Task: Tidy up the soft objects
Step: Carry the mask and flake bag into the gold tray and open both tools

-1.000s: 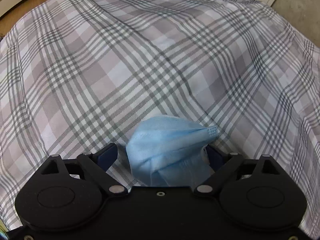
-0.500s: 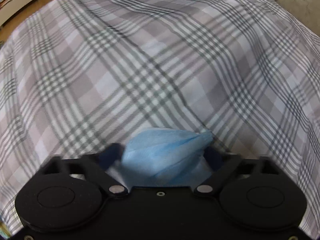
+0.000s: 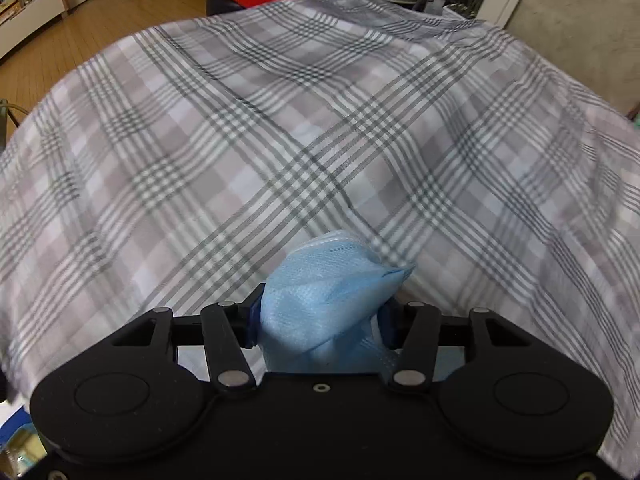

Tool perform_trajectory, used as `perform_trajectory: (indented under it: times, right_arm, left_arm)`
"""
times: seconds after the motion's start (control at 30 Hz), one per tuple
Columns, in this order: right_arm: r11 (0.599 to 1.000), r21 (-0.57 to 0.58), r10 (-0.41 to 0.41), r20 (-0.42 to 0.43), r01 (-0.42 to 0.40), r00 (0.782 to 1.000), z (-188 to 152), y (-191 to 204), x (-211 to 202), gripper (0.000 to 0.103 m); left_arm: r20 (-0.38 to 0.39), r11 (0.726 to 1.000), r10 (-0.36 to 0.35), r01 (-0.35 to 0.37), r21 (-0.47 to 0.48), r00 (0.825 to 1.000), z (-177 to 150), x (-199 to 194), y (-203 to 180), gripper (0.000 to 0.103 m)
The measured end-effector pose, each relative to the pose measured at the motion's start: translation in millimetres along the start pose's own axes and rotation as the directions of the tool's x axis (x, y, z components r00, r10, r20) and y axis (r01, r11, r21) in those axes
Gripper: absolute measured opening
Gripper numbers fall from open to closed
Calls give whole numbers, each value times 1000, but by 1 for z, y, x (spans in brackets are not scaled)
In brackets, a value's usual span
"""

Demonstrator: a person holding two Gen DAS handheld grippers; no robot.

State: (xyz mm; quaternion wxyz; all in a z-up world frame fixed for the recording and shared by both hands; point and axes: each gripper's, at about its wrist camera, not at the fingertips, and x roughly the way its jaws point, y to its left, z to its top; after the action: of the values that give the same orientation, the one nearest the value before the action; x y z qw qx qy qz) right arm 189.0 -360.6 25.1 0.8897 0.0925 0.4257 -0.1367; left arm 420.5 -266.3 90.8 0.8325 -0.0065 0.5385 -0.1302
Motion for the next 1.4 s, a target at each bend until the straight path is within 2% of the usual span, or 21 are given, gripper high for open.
perform_trajectory:
  times: [0.33, 0.47, 0.67, 0.87, 1.0, 1.07, 1.2, 1.4]
  right_arm:
    - [999, 48, 15, -6, -15, 1000, 2, -6, -1, 41]
    - [998, 68, 6, -3, -6, 1000, 3, -8, -4, 41]
    - [990, 121, -75, 49, 69, 996, 8, -26, -20, 41]
    - [963, 215, -181, 61, 164, 982, 11, -66, -54, 41]
    - [940, 206, -283, 29, 271, 959, 5, -88, -81, 41]
    - [932, 209, -302, -9, 297, 953, -2, -102, -98, 41]
    - [928, 202, -297, -105, 313, 949, -27, -119, -127, 41]
    - [961, 130, -210, -223, 242, 952, -66, -105, -159, 41]
  left_arm:
    - [-17, 997, 42, -41, 61, 999, -87, -92, 37, 52]
    - [-49, 998, 22, -19, 57, 999, -129, -115, 59, 52]
    - [-106, 1000, 5, -2, 28, 994, -189, -127, 88, 52]
    - [-146, 999, 33, -37, -27, 989, -233, -128, 128, 52]
    - [-173, 996, 38, -51, -71, 984, -261, -124, 152, 52]
    - [-186, 994, 31, -49, -93, 982, -274, -123, 165, 52]
    - [-217, 991, 31, -59, -122, 976, -298, -121, 186, 52]
    - [-211, 984, 37, -73, -163, 977, -323, -137, 222, 52]
